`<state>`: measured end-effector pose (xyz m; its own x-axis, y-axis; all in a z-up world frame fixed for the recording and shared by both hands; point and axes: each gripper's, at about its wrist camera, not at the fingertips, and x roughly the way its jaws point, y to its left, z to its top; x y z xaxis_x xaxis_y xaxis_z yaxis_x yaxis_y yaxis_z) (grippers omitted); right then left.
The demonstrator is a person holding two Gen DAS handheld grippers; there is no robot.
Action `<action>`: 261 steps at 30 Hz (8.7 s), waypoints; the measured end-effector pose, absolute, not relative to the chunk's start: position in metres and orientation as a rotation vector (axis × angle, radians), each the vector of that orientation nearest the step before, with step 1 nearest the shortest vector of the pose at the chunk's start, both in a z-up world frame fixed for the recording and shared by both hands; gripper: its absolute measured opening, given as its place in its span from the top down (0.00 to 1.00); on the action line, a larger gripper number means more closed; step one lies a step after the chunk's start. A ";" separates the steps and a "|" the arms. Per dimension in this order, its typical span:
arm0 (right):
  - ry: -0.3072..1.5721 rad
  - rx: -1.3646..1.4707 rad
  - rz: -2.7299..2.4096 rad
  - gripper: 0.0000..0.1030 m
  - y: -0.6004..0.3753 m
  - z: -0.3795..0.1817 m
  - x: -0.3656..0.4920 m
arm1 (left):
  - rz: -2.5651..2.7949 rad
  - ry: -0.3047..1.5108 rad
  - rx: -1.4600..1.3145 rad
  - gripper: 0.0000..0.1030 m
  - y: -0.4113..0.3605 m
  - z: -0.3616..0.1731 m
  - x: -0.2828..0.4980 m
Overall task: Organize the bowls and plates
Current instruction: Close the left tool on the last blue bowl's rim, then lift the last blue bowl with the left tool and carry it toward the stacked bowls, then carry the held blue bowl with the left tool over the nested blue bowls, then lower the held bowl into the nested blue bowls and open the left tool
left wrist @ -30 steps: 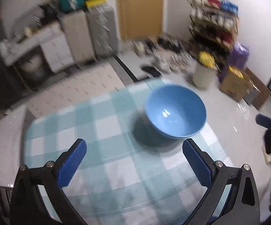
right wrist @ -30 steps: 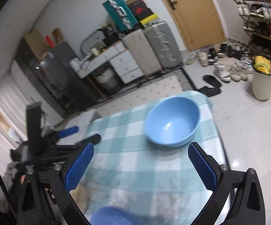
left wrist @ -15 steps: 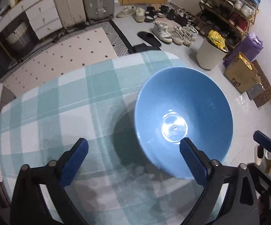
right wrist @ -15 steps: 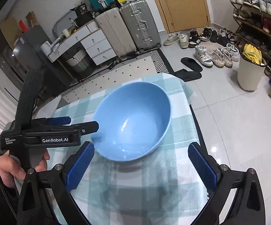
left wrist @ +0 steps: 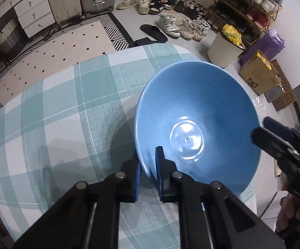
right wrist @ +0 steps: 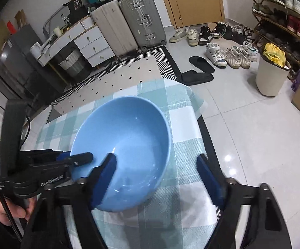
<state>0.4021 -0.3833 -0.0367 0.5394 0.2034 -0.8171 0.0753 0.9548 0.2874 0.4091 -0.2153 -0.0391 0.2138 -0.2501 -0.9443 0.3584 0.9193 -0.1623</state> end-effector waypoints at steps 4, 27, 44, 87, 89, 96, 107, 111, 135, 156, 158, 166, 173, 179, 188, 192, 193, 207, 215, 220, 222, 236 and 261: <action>1.032 0.294 0.076 0.43 -0.374 -0.042 0.406 | -0.430 1.304 0.122 0.90 -0.212 -0.039 0.410; 1.234 0.231 0.127 0.72 -0.316 -0.068 0.392 | -0.413 1.358 0.131 0.89 -0.157 -0.041 0.348; 1.241 0.134 0.092 0.92 -0.286 -0.053 0.346 | -0.390 1.362 0.092 0.89 -0.131 -0.031 0.303; 1.333 0.138 0.124 0.92 -0.259 -0.065 0.317 | -0.417 1.387 0.094 0.87 -0.118 -0.035 0.258; 1.341 0.144 0.134 0.92 -0.260 -0.065 0.313 | -0.420 1.391 0.101 0.86 -0.119 -0.037 0.252; 1.370 0.120 0.166 0.92 -0.259 -0.077 0.297 | -0.413 1.375 0.113 0.86 -0.120 -0.045 0.239; 1.361 0.144 0.178 0.92 -0.262 -0.078 0.296 | -0.414 1.380 0.125 0.85 -0.123 -0.053 0.239; 1.317 0.166 0.157 0.92 -0.265 -0.070 0.296 | -0.426 1.409 0.109 0.83 -0.123 -0.052 0.241; 1.336 0.158 0.170 0.93 -0.257 -0.070 0.303 | -0.403 1.430 0.091 0.84 -0.119 -0.053 0.248; 1.235 0.161 0.142 0.93 -0.256 0.029 0.260 | -0.446 1.358 0.111 0.84 -0.118 0.029 0.213; 1.228 0.159 0.138 0.93 -0.256 0.038 0.249 | -0.449 1.347 0.119 0.84 -0.119 0.037 0.204; 1.217 0.124 0.113 0.93 -0.249 0.058 0.206 | -0.452 1.357 0.146 0.84 -0.121 0.047 0.169; 1.243 0.109 0.100 0.93 -0.243 0.057 0.170 | -0.478 1.379 0.134 0.84 -0.120 0.041 0.139; 1.247 0.098 0.110 0.93 -0.239 0.051 0.150 | -0.473 1.363 0.146 0.83 -0.117 0.039 0.117; 1.249 0.155 0.147 0.93 -0.239 0.026 0.133 | -0.461 1.344 0.168 0.83 -0.112 0.019 0.094; 1.242 0.170 0.158 0.93 -0.238 0.013 0.123 | -0.430 1.288 0.221 0.83 -0.115 0.014 0.084; 1.237 0.171 0.160 0.93 -0.237 0.009 0.120 | -0.419 1.272 0.236 0.83 -0.115 0.012 0.081; 1.193 0.245 0.170 0.93 -0.241 -0.028 0.102 | -0.344 1.138 0.273 0.83 -0.115 -0.005 0.060; 1.143 0.160 0.129 0.91 -0.229 -0.031 0.087 | -0.313 1.112 0.256 0.83 -0.111 -0.018 0.056; 1.102 0.148 0.111 0.90 -0.230 -0.032 0.079 | -0.303 1.092 0.255 0.83 -0.112 -0.022 0.054; 1.092 0.159 0.108 0.90 -0.231 -0.032 0.077 | -0.301 1.082 0.269 0.82 -0.114 -0.024 0.052; 1.008 0.190 0.093 0.89 -0.236 -0.029 0.070 | -0.316 1.042 0.200 0.77 -0.109 -0.034 0.047; 0.920 0.322 0.133 0.88 -0.252 -0.031 0.057 | -0.339 0.987 0.077 0.62 -0.087 -0.025 0.042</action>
<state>0.0572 -0.2524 -0.0309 0.6020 0.2487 -0.7588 0.0241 0.9442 0.3286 0.0422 -0.0865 -0.0249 0.5034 -0.2458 -0.8284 0.3149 0.9449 -0.0891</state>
